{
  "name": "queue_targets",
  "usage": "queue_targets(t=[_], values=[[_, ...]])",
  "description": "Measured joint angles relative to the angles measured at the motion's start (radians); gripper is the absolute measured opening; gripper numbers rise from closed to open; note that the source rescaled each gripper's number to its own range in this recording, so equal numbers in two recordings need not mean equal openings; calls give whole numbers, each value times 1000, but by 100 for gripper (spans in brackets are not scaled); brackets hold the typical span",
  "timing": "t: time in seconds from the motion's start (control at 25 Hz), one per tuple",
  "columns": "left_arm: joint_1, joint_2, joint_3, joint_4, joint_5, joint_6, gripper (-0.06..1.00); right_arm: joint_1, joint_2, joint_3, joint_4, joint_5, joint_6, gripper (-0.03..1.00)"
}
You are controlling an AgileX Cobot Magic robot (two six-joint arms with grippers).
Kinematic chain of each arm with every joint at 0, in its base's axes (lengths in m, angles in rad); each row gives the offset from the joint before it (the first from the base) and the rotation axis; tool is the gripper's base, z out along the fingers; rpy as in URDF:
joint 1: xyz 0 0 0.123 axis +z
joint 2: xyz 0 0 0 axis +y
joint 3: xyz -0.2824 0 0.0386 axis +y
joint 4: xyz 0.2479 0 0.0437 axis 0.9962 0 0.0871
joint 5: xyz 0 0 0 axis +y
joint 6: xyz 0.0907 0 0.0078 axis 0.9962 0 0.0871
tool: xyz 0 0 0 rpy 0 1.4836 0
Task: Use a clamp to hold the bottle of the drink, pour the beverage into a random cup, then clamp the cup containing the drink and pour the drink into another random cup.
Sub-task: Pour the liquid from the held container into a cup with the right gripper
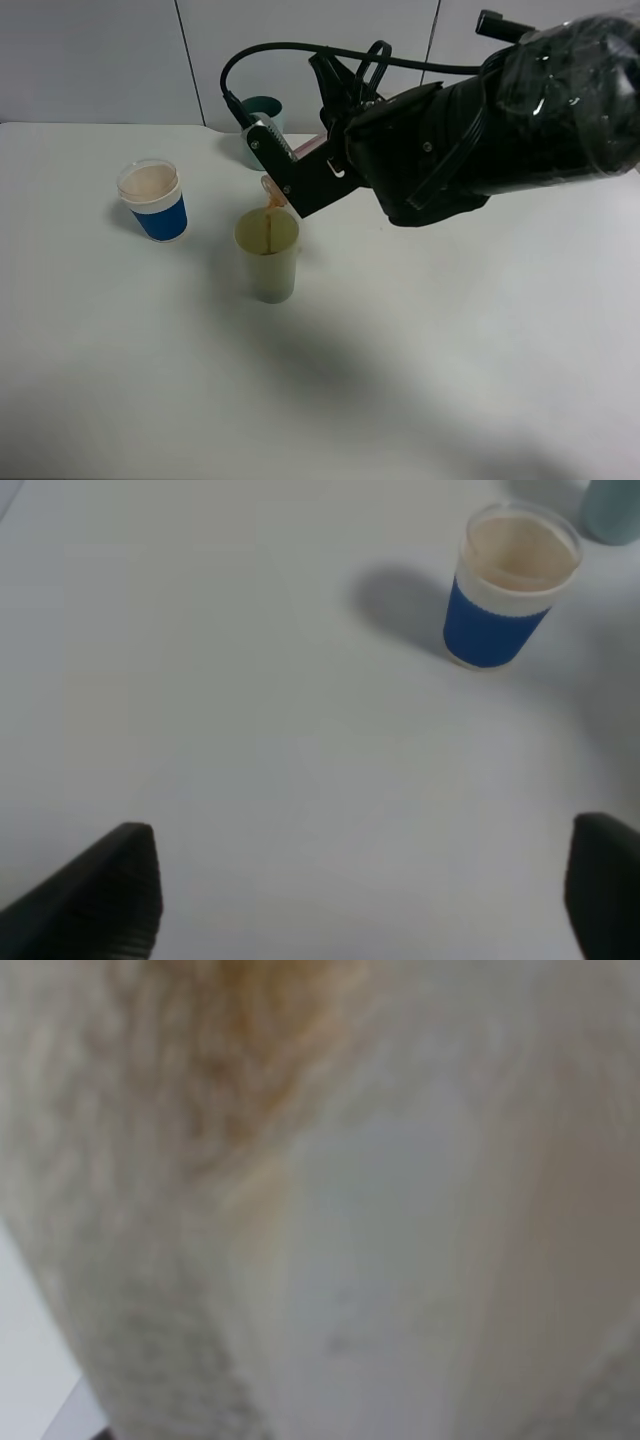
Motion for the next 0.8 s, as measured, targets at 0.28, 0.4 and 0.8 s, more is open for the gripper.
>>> queue_targets(t=[0.28,0.4,0.8], values=[[0,0,0,0,0,0,88,4,0,0,-37,16,8,0],[0,0,0,0,0,0,88,4,0,0,-64,17,19,0],[0,0,0,0,0,0,88,5,0,0,-188,16,137,0]])
